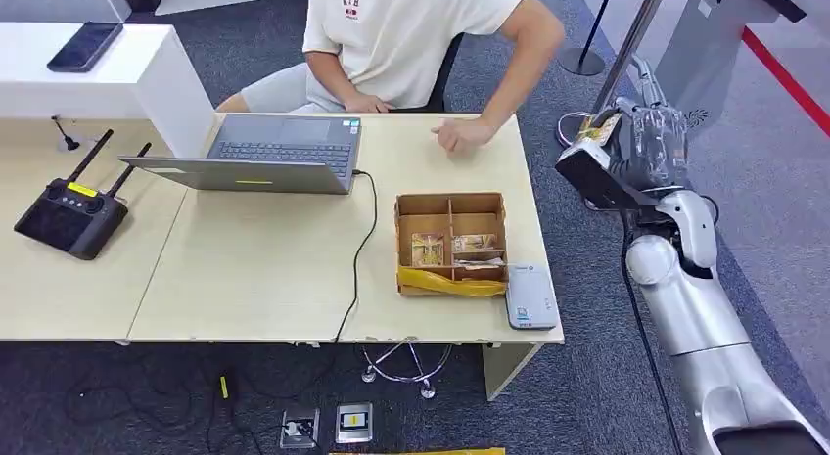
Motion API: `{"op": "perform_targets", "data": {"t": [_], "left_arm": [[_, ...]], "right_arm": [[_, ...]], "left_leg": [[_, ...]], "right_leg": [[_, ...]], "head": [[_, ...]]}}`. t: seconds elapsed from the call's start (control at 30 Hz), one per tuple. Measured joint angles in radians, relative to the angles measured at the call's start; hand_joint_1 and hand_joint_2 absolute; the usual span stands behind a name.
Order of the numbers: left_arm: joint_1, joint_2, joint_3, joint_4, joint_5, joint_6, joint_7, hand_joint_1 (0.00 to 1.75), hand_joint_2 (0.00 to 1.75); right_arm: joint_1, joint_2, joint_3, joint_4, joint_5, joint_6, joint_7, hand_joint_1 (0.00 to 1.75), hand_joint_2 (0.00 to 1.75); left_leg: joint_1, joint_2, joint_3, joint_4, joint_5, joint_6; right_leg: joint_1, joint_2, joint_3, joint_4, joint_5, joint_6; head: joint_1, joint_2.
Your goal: Pass the card to the sensor for recognition and then transmit it.
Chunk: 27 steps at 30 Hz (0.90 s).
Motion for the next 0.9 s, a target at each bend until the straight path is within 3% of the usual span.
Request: {"op": "perform_targets", "data": {"t": [0.33, 0.9], "left_arm": [[0.0, 0.0, 0.0, 0.0, 0.014, 0.0, 0.0, 0.0, 0.0], [0.0, 0.0, 0.0, 0.002, 0.017, 0.0, 0.019, 0.0, 0.0]], "right_arm": [[0.017, -0.003, 0.002, 0.004, 0.018, 0.088, 0.008, 1.75, 1.75], [0.218, -0.036, 0.027, 0.026, 0.002, 0.226, 0.063, 1.75, 1.75]], "left_leg": [[0.0, 0.0, 0.0, 0.0, 0.0, 0.0], [0.0, 0.0, 0.0, 0.0, 0.0, 0.0]], "right_leg": [[0.0, 0.0, 0.0, 0.0, 0.0, 0.0], [0.0, 0.001, -0.001, 0.0, 0.0, 0.0]], "head": [[0.0, 0.0], [0.0, 0.0]]}}
